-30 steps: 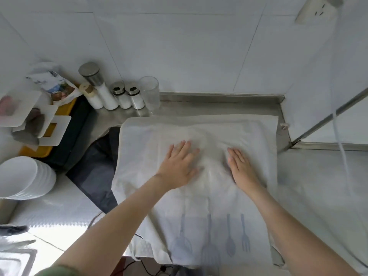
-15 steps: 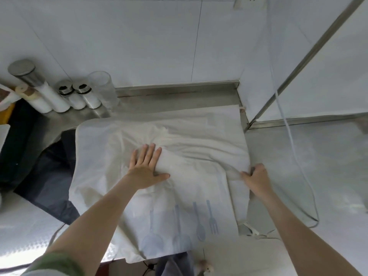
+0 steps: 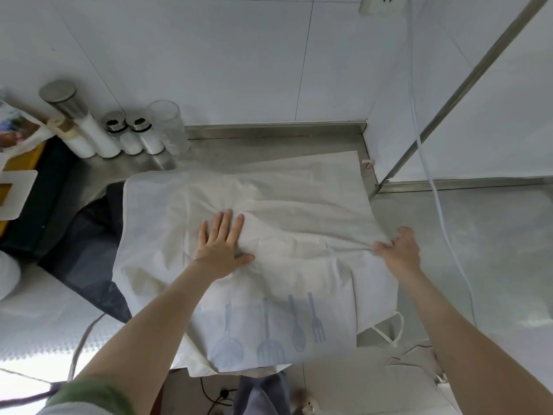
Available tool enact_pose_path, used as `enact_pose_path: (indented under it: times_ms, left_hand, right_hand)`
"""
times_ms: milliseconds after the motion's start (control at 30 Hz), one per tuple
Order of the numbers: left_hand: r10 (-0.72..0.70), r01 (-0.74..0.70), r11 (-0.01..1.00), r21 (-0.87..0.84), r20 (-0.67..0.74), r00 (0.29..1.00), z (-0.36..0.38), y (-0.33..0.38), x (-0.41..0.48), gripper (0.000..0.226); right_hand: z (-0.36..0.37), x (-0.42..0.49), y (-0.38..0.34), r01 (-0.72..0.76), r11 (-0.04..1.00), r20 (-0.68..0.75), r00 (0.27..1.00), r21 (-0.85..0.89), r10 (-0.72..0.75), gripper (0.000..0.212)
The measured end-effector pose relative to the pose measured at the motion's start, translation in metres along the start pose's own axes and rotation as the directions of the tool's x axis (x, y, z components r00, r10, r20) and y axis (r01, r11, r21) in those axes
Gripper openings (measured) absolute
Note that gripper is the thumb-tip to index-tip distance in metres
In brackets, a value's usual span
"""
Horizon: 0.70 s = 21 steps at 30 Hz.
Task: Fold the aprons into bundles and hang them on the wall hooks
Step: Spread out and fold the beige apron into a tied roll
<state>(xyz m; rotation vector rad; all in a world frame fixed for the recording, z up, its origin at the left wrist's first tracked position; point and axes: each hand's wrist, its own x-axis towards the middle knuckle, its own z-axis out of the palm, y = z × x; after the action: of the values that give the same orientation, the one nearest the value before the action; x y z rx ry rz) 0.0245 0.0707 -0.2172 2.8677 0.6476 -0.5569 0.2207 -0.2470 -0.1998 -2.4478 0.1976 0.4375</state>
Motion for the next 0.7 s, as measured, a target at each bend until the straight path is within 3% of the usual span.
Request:
enact_pose_path:
  times_ms: [67, 167, 267, 367, 433, 467, 633, 700]
  left_hand:
    - [0.030, -0.031, 0.999, -0.040, -0.027, 0.999, 0.003, -0.002, -0.002, 0.093]
    - [0.036, -0.079, 0.960, -0.268, -0.165, 0.986, 0.002, -0.007, -0.008, 0.095]
    - [-0.199, 0.036, 0.921, -0.389, -0.389, 0.900, -0.004, -0.022, -0.010, 0.079]
    - [-0.529, 0.237, 0.802, -0.548, -0.471, 0.706, -0.012, -0.048, -0.015, 0.066]
    - [-0.700, 0.350, 0.662, -0.663, -0.381, 0.604, -0.016, -0.066, -0.028, 0.074]
    - [-0.747, 0.397, 0.604, -0.691, -0.317, 0.584, -0.015, -0.071, -0.033, 0.083]
    - [-0.841, 0.624, 0.385, -0.680, 0.020, 0.541, -0.014, -0.097, -0.065, 0.109]
    - [-0.855, 0.685, 0.323, -0.653, 0.109, 0.507, -0.013, -0.098, -0.076, 0.116]
  right_hand:
    - [0.009, -0.009, -0.010, 0.053, 0.978, -0.054, 0.996, -0.200, -0.066, 0.077]
    - [0.026, -0.031, -0.036, 0.349, 0.854, -0.006, 0.925, -0.385, -0.381, 0.077]
    - [0.054, -0.054, -0.070, 0.636, 0.690, 0.184, 0.767, -0.344, -0.615, 0.073]
    - [0.092, -0.073, -0.098, 0.783, 0.527, 0.441, 0.622, -0.330, -0.647, 0.075]
    - [0.116, -0.074, -0.096, 0.808, 0.435, 0.597, 0.587, -0.396, -0.547, 0.075]
    - [0.122, -0.071, -0.092, 0.795, 0.422, 0.626, 0.605, -0.436, -0.492, 0.071]
    - [0.134, -0.072, -0.099, 0.739, 0.409, 0.609, 0.674, -0.536, -0.419, 0.067]
    - [0.137, -0.080, -0.101, 0.721, 0.399, 0.559, 0.692, -0.567, -0.456, 0.069]
